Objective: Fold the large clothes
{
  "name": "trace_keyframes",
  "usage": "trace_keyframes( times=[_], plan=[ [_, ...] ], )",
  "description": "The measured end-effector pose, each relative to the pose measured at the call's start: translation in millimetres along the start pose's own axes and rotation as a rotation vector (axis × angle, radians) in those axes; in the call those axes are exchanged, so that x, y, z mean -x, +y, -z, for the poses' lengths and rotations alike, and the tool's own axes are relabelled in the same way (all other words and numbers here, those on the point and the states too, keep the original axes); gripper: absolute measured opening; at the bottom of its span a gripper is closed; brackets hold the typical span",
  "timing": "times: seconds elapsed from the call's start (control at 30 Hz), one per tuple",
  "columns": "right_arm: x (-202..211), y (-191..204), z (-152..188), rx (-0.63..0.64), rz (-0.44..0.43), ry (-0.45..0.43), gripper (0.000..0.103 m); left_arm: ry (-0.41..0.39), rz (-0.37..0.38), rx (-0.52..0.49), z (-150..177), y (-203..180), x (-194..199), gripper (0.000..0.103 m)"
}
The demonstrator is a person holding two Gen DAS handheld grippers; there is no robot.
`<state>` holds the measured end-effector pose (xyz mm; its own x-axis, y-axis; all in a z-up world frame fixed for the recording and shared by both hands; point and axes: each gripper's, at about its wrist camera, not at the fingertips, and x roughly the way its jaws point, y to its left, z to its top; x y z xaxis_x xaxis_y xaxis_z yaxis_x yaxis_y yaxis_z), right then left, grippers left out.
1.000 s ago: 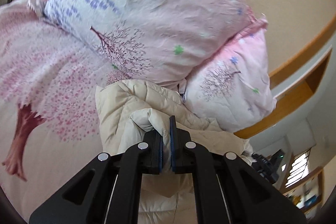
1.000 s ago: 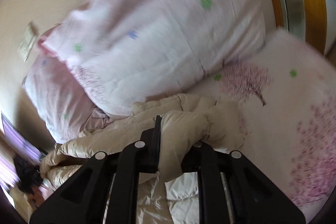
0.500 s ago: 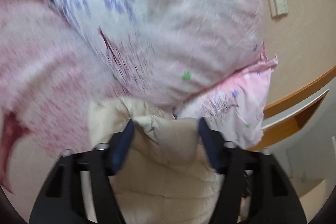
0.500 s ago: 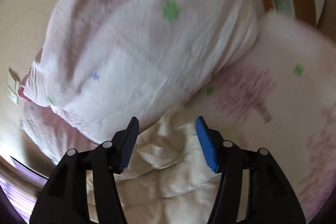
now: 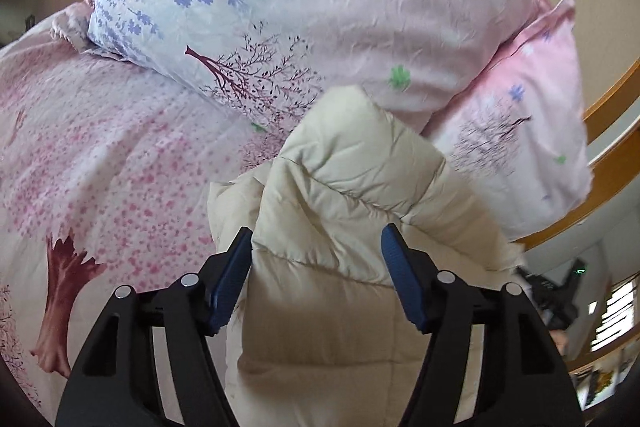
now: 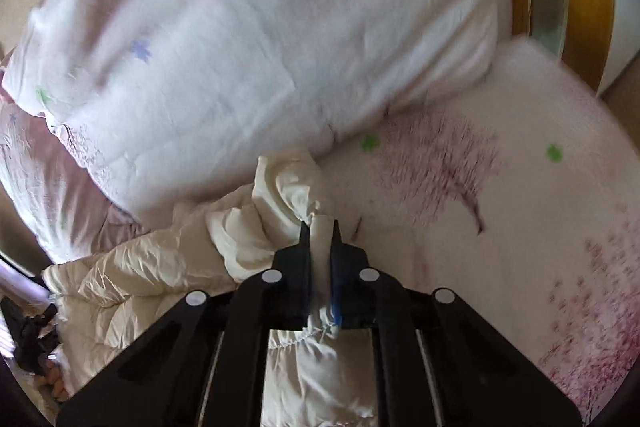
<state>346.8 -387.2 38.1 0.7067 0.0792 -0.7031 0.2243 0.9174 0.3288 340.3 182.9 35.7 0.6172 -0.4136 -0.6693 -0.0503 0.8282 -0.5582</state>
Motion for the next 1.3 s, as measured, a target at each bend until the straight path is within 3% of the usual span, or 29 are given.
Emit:
trace_keyframes(
  times=[0.07,0.2,0.37,0.47,0.5,0.57,0.63,0.73,0.9,1.0,1.3],
  plan=[
    [2,0,-1,-0.018,0.037,-0.02,0.008,0.001,-0.05,-0.013,2,-2,-6,0.066],
    [-17,-12,4,-0.083,0.138,0.054,0.008,0.007,-0.132,-0.027,4,-1,-16,0.064],
    [-37,-3,10,-0.034,0.267,0.097,0.011,0.0,-0.246,-0.04,9,-3,-28,0.064],
    [-31,7,12,0.027,0.324,0.078,0.019,-0.006,-0.28,-0.045,12,-5,-27,0.064],
    [-23,10,13,0.038,0.333,0.052,0.027,-0.023,-0.29,-0.048,12,-6,-22,0.064],
    [2,15,17,0.057,0.307,-0.04,0.029,-0.079,-0.304,-0.074,14,-13,-10,0.064],
    [23,25,22,0.102,0.206,-0.09,0.029,-0.155,-0.288,-0.123,16,-26,7,0.066],
    [24,44,28,0.167,0.133,-0.049,0.029,-0.21,-0.198,-0.187,24,-51,20,0.078],
    [-5,56,33,0.188,0.149,0.049,0.032,-0.107,-0.115,-0.219,31,-71,-8,0.079],
    [-23,56,35,0.185,0.174,0.091,0.036,-0.057,-0.164,-0.203,31,-66,-31,0.079],
    [-56,63,33,0.222,0.222,0.137,0.039,-0.06,-0.268,-0.186,32,-52,-53,0.079]
  ],
)
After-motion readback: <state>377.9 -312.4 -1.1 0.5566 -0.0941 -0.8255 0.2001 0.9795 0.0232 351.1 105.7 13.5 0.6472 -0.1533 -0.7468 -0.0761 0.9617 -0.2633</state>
